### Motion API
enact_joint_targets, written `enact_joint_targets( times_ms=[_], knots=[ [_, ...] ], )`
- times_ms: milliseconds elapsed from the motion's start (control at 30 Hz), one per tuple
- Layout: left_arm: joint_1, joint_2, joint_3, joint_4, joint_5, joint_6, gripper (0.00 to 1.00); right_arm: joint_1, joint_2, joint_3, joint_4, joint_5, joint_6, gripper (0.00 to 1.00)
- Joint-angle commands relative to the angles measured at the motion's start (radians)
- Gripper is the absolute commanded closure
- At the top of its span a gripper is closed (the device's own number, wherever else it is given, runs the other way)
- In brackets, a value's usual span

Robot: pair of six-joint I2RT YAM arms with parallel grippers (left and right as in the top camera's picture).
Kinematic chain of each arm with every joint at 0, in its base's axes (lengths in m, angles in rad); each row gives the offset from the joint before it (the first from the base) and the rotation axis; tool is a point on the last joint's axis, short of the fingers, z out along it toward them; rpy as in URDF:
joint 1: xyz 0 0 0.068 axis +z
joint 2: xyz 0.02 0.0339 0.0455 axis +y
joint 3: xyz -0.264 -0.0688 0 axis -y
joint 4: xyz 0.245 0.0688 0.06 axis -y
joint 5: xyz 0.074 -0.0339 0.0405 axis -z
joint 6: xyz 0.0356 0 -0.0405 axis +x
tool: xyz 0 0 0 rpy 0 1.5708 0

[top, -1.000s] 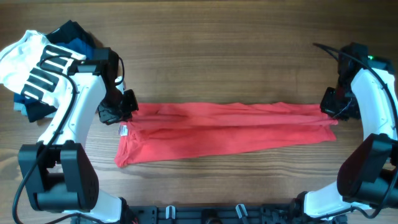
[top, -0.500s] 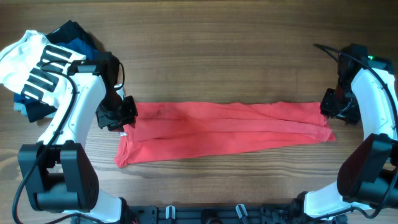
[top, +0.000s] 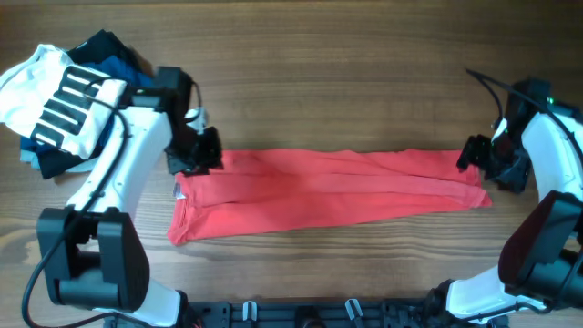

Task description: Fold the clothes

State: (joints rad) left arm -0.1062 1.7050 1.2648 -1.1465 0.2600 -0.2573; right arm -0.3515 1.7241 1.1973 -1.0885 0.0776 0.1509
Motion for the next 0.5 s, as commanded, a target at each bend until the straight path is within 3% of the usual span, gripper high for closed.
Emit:
enact_joint_targets(
  times_ms=[0, 133, 467],
  knots=[
    [-0.058, -0.004, -0.005, 0.019, -0.003, -0.025, 0.7, -0.013, 0.0, -0.097, 0.094, -0.084, -0.059, 0.12],
    [-0.066, -0.004, -0.005, 0.021, -0.004, -0.039, 0.7, -0.013, 0.001, -0.17, 0.206, -0.083, -0.072, 0.05],
    [-0.066, -0.004, -0.005, 0.01, -0.003, -0.039, 0.71, -0.013, 0.007, -0.309, 0.393, -0.084, -0.073, 0.05]
  ],
)
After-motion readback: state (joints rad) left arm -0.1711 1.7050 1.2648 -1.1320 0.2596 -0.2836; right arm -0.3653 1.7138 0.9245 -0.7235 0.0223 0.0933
